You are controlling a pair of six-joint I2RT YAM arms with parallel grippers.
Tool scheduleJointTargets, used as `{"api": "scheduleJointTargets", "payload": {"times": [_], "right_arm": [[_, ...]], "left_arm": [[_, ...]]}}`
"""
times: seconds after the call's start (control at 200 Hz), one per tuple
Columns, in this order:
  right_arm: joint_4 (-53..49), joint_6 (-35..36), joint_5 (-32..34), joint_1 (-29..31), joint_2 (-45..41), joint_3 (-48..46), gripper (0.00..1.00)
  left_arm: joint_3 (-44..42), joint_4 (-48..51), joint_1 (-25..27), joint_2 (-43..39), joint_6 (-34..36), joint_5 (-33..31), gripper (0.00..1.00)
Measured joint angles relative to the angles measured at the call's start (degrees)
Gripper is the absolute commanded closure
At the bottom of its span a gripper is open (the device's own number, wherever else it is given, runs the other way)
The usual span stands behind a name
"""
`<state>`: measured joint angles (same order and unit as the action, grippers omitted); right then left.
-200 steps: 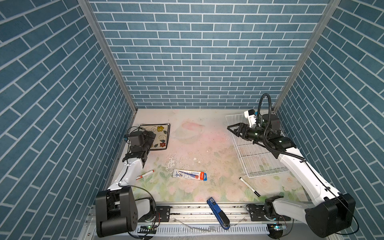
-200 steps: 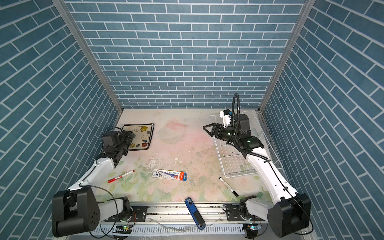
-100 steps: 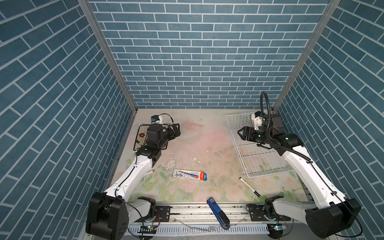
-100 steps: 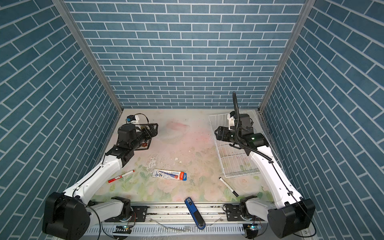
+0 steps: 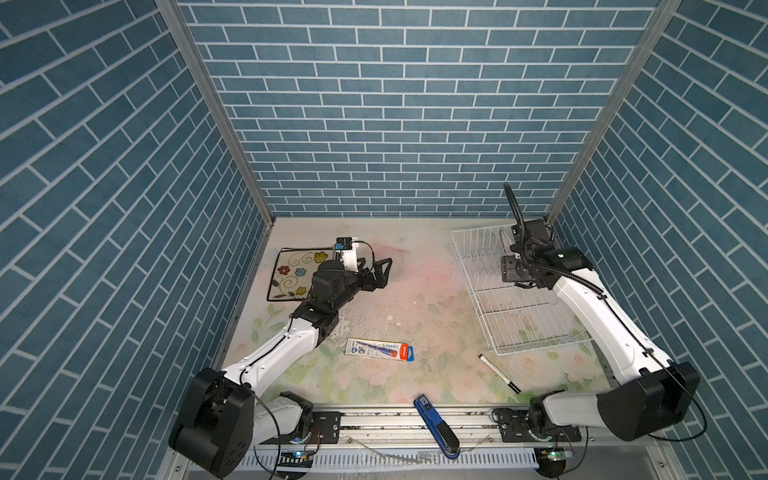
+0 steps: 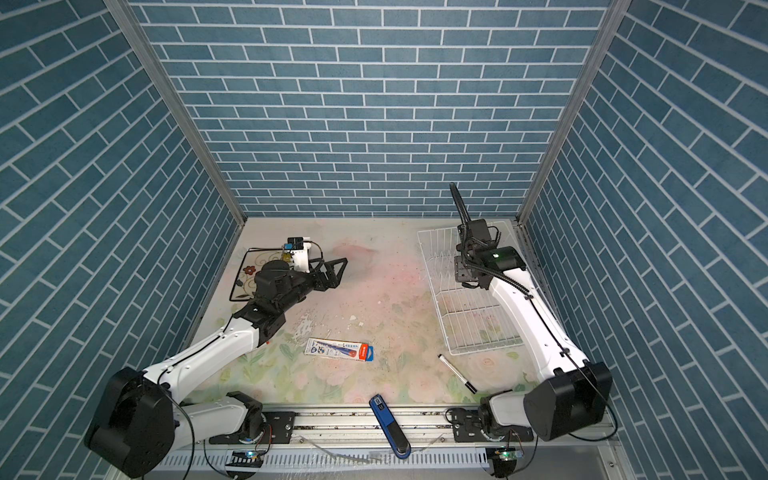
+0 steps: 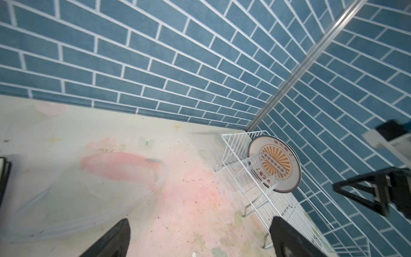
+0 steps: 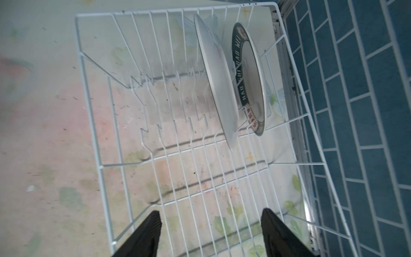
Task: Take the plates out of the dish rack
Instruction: 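Move the right gripper to the rack's round plate while the left reaches over, then close the right gripper on the round plate's rim in the rack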
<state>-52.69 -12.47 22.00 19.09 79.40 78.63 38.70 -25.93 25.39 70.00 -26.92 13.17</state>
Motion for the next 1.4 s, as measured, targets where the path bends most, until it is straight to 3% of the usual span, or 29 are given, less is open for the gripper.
{"api": "scheduleJointTargets", "payload": {"times": [0.355, 0.515, 0.855, 1.401], "right_arm": [[-2.0, 6.0, 10.6, 0.0, 12.7, 7.6, 0.4], [-1.1, 8.5, 13.1, 0.0, 15.0, 7.7, 0.39], [1.0, 11.7, 13.8, -0.4, 18.3, 11.0, 0.41], [4.0, 15.4, 14.8, -2.5, 25.9, 12.1, 0.6]], "left_arm": [[-3.0, -14.3, 6.2, 9.4, 1.1, -0.1, 0.0], [-3.9, -19.9, 7.7, 13.9, 0.2, -0.7, 0.0], [-3.9, -24.6, 9.4, 16.2, -0.6, -1.5, 0.0], [-3.9, -25.1, 10.8, 17.0, -0.7, -1.6, 0.0]]}}
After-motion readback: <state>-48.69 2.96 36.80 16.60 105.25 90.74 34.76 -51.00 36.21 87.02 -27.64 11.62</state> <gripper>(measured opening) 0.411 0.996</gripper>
